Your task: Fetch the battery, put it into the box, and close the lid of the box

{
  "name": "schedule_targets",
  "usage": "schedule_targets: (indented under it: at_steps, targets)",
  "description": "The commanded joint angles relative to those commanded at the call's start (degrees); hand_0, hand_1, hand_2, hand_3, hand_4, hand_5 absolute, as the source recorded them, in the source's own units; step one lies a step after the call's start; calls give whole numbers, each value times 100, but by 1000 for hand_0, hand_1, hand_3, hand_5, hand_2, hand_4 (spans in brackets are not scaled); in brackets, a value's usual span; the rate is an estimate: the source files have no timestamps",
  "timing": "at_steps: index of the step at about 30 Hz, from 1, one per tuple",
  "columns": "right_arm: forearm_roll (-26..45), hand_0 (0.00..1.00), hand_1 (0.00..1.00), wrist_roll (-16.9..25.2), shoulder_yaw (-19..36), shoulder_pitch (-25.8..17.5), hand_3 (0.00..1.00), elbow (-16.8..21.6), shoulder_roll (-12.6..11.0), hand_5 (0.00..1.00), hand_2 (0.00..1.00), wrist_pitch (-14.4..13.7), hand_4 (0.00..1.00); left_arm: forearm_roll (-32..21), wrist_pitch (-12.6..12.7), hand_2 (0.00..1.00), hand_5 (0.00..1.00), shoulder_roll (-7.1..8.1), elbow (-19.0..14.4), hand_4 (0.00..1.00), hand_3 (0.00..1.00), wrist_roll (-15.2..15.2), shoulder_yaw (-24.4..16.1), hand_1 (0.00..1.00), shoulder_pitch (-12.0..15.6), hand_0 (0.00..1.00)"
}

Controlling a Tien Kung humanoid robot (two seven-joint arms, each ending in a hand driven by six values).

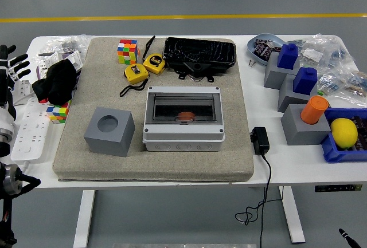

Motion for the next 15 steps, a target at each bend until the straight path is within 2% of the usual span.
schedule_targets:
  at_steps: [2,3,8,9,14,15]
  targets:
    - [-365,746,686,-2,196,0,709,-1,8,998,714,-110,998,10,7,610,998,-8,-11,998,710,10,3,671,-3,626]
    - [-497,842,728,13,220,3,351,-2,8,644,678,-158,994,13,12,611,998,-11,-13,998,698,14,2,668,-1,611]
    - [-965,842,728,14,388,26,351,49,-10,644,678,-412,994,16,24,611,998,-2,-8,998,698,40,8,668,15,611]
    - [-1049,886,711,-8,413,30,292,58,-15,292,534,-424,786,21,27,611,998,-4,-9,998,697,44,7,667,18,608]
    - [-1241,886,711,-42,468,23,292,93,-20,292,534,-407,786,46,16,611,998,1,-11,998,697,90,19,667,22,608]
    - [-1302,888,705,-48,487,21,444,98,-20,219,517,-395,654,50,15,610,998,1,-12,998,690,95,22,666,27,608]
